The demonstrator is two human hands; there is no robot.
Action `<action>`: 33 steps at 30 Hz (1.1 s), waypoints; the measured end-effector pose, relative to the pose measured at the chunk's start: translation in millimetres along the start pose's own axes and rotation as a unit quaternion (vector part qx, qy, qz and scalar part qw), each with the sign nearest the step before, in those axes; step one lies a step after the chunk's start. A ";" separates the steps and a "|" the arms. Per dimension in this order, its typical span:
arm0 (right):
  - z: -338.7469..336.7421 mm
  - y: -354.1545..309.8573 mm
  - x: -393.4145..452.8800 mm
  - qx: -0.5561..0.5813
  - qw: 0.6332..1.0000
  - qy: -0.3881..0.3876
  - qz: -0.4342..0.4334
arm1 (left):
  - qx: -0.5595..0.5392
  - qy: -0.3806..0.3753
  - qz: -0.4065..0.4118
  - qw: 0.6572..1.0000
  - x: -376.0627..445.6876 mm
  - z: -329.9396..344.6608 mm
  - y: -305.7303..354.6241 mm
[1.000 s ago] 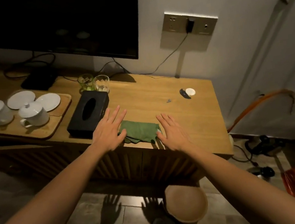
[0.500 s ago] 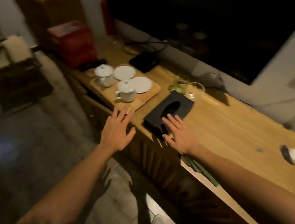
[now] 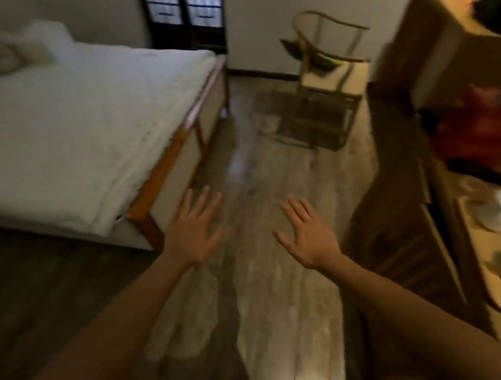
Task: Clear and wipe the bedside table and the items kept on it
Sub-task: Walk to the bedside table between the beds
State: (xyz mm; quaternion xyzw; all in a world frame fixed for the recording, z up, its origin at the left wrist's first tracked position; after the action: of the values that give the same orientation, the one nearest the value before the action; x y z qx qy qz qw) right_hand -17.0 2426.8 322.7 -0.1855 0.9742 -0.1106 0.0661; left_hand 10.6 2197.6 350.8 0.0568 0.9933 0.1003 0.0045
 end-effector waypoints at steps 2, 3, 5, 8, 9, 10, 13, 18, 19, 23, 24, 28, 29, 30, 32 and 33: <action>10.9 -64.2 47.8 0.006 0.999 -0.005 -0.053 | -0.003 0.022 -0.060 0.998 -15.1 -22.7 -73.1; 15.5 -95.4 66.9 0.011 0.997 -0.009 -0.078 | -0.001 0.030 -0.082 0.996 -24.1 -32.8 -104.7; 20.9 -158.7 102.1 0.010 0.993 -0.003 -0.120 | 0.005 0.040 -0.126 0.991 -42.4 -49.8 -169.3; 31.0 -245.6 141.3 0.023 0.986 -0.004 -0.166 | 0.006 0.051 -0.201 0.978 -75.3 -67.4 -253.3; 36.0 -279.6 154.6 0.024 0.982 -0.014 -0.187 | 0.008 0.059 -0.228 0.972 -88.3 -74.0 -282.2; 39.0 -298.9 161.2 0.024 0.979 -0.013 -0.204 | 0.009 0.064 -0.243 0.968 -95.6 -77.7 -296.9; 54.3 -377.6 195.0 0.018 0.961 -0.023 -0.274 | 0.001 0.075 -0.298 0.951 -120.4 -91.4 -358.7; 89.4 -494.5 270.6 0.000 0.940 -0.043 -0.339 | 0.001 0.082 -0.364 0.928 -145.7 -103.6 -466.7; 96.1 -516.4 287.6 0.001 0.937 -0.044 -0.347 | 0.003 0.084 -0.375 0.923 -147.7 -104.4 -490.5; 121.5 -608.5 356.1 -0.004 0.920 -0.064 -0.386 | 0.006 0.092 -0.439 0.894 -155.6 -108.5 -591.1; 126.3 -632.8 374.0 -0.005 0.916 -0.073 -0.395 | -0.001 0.095 -0.461 0.882 -158.6 -111.4 -615.8; 139.7 -720.8 433.2 -0.021 0.895 -0.099 -0.434 | -0.023 0.112 -0.522 0.845 -171.6 -124.4 -700.7; 143.1 -743.6 446.5 -0.025 0.889 -0.102 -0.446 | -0.030 0.116 -0.534 0.837 -176.5 -127.7 -718.9; 145.5 -766.4 458.3 -0.028 0.884 -0.105 -0.455 | -0.033 0.121 -0.546 0.829 -180.9 -132.3 -735.4; 149.0 -808.2 481.3 -0.021 0.881 -0.108 -0.459 | -0.026 0.130 -0.560 0.818 -187.5 -142.1 -768.4; 154.9 -840.5 494.9 -0.024 0.877 -0.111 -0.468 | -0.022 0.130 -0.570 0.811 -193.0 -148.6 -794.7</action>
State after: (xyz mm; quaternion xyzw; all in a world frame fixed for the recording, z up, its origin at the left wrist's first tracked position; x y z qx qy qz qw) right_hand -155.7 1449.0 331.3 -0.6319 0.7626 -0.0840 0.1095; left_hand 110.4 1372.6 337.0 -0.5330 0.8365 0.1078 -0.0670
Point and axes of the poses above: each hand's wrist, its own x-axis towards the middle knuckle, its own z-axis out of the palm, y = z × x, the point moved 10 cm from there along x, towards the middle knuckle
